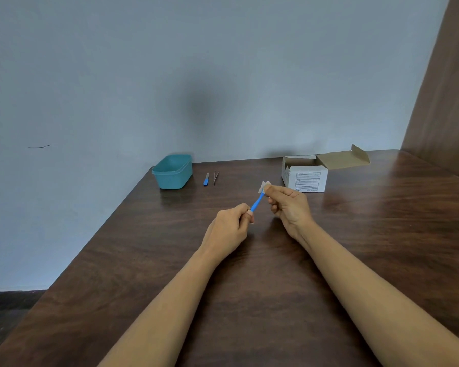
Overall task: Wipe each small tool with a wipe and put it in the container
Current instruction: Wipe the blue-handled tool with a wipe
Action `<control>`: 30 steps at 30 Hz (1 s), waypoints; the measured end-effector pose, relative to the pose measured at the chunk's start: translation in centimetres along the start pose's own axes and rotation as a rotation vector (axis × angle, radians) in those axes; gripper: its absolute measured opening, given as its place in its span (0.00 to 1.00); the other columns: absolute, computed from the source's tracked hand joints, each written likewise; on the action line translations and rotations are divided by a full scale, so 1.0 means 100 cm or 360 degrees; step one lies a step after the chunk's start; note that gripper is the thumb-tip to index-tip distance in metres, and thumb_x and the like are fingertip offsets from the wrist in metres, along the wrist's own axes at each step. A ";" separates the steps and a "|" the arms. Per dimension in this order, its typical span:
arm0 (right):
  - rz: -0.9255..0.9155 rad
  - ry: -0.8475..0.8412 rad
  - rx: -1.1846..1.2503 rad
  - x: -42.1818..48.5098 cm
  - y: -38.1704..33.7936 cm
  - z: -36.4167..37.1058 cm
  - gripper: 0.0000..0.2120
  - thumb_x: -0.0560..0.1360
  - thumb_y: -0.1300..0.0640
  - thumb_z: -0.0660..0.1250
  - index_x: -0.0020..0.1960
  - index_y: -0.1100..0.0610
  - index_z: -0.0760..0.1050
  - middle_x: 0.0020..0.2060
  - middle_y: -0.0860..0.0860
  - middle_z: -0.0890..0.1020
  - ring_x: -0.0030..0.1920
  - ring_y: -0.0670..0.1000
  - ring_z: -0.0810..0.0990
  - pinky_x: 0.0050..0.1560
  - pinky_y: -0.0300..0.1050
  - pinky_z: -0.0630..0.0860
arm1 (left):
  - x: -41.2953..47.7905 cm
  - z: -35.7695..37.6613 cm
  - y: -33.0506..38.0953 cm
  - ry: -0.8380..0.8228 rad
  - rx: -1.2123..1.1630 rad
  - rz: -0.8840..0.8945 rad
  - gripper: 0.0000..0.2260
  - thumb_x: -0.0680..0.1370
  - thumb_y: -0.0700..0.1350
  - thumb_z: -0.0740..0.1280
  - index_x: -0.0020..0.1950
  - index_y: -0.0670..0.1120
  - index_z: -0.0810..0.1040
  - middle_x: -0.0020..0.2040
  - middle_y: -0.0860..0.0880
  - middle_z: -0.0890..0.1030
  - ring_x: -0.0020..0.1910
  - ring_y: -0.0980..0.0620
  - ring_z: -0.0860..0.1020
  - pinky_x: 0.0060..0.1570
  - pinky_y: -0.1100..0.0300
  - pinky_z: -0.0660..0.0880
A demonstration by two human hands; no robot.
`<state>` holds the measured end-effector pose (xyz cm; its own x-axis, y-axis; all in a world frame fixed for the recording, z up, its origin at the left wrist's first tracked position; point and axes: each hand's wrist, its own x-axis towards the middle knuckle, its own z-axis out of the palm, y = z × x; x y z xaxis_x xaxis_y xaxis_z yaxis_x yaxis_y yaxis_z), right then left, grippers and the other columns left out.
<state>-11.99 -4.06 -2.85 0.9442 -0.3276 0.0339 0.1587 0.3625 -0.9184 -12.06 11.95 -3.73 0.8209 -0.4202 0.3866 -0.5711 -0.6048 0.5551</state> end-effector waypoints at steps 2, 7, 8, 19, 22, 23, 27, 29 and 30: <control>-0.0005 0.0006 -0.0008 -0.001 0.001 0.001 0.05 0.71 0.58 0.73 0.42 0.59 0.83 0.31 0.50 0.80 0.30 0.42 0.73 0.32 0.35 0.68 | 0.000 0.000 0.001 0.0007 0.0001 0.0006 0.09 0.82 0.44 0.58 0.45 0.50 0.76 0.36 0.55 0.77 0.31 0.55 0.73 0.38 0.53 0.75; 0.0066 -0.0002 -0.0028 -0.003 0.000 0.003 0.06 0.72 0.56 0.73 0.44 0.60 0.82 0.33 0.50 0.83 0.31 0.42 0.75 0.32 0.34 0.70 | 0.001 0.001 -0.002 0.0040 0.0041 -0.0014 0.09 0.82 0.44 0.58 0.46 0.49 0.76 0.36 0.54 0.77 0.32 0.54 0.75 0.37 0.53 0.75; 0.0086 0.0004 -0.0030 -0.003 0.000 0.003 0.06 0.72 0.56 0.72 0.44 0.60 0.82 0.34 0.50 0.82 0.32 0.42 0.75 0.32 0.34 0.70 | 0.001 0.002 -0.002 0.0052 0.0045 -0.0012 0.09 0.82 0.44 0.58 0.46 0.49 0.76 0.36 0.55 0.77 0.31 0.55 0.74 0.36 0.55 0.75; 0.0126 0.0241 0.0279 -0.001 -0.006 -0.001 0.04 0.71 0.58 0.74 0.43 0.58 0.81 0.38 0.52 0.83 0.27 0.40 0.73 0.28 0.32 0.67 | 0.001 0.001 -0.001 0.0103 0.0001 -0.0034 0.10 0.82 0.45 0.57 0.44 0.49 0.75 0.32 0.57 0.74 0.29 0.56 0.71 0.34 0.56 0.71; 0.0137 0.0182 0.0155 -0.002 -0.005 0.000 0.05 0.71 0.58 0.74 0.44 0.59 0.81 0.37 0.51 0.83 0.29 0.41 0.74 0.31 0.32 0.69 | 0.000 0.001 -0.002 0.0142 -0.0066 -0.0057 0.10 0.82 0.47 0.57 0.43 0.50 0.75 0.32 0.53 0.76 0.31 0.52 0.73 0.37 0.50 0.75; 0.0133 0.0160 0.0105 -0.003 -0.004 0.001 0.07 0.71 0.57 0.74 0.46 0.59 0.82 0.37 0.50 0.83 0.30 0.41 0.74 0.31 0.32 0.70 | 0.000 0.001 -0.002 0.0147 -0.0078 -0.0061 0.10 0.82 0.47 0.57 0.43 0.51 0.75 0.33 0.52 0.76 0.32 0.50 0.74 0.38 0.48 0.76; 0.0108 0.0070 -0.0020 -0.006 -0.002 0.004 0.06 0.71 0.57 0.74 0.45 0.58 0.83 0.40 0.50 0.84 0.31 0.41 0.75 0.33 0.32 0.71 | -0.001 0.000 0.000 0.0139 -0.0089 -0.0051 0.10 0.82 0.48 0.58 0.44 0.50 0.75 0.34 0.50 0.77 0.32 0.48 0.75 0.38 0.46 0.77; 0.0108 0.0008 -0.0049 -0.007 -0.003 0.004 0.05 0.71 0.57 0.74 0.44 0.58 0.83 0.42 0.51 0.83 0.32 0.41 0.74 0.34 0.33 0.71 | -0.001 0.000 0.000 0.0129 -0.0084 -0.0055 0.10 0.82 0.48 0.58 0.44 0.51 0.75 0.34 0.50 0.77 0.33 0.48 0.76 0.38 0.45 0.77; 0.0111 -0.0025 -0.0060 -0.007 -0.003 0.003 0.05 0.71 0.56 0.73 0.43 0.57 0.83 0.43 0.52 0.83 0.32 0.41 0.74 0.35 0.34 0.70 | -0.001 0.000 0.000 0.0127 -0.0080 -0.0059 0.10 0.82 0.48 0.57 0.44 0.51 0.75 0.34 0.50 0.78 0.33 0.48 0.76 0.38 0.45 0.77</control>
<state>-12.62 -3.64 -2.44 0.9570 -0.2891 -0.0247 0.0819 0.3507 -0.9329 -12.13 11.96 -3.73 0.8398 -0.3419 0.4217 -0.5415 -0.5834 0.6054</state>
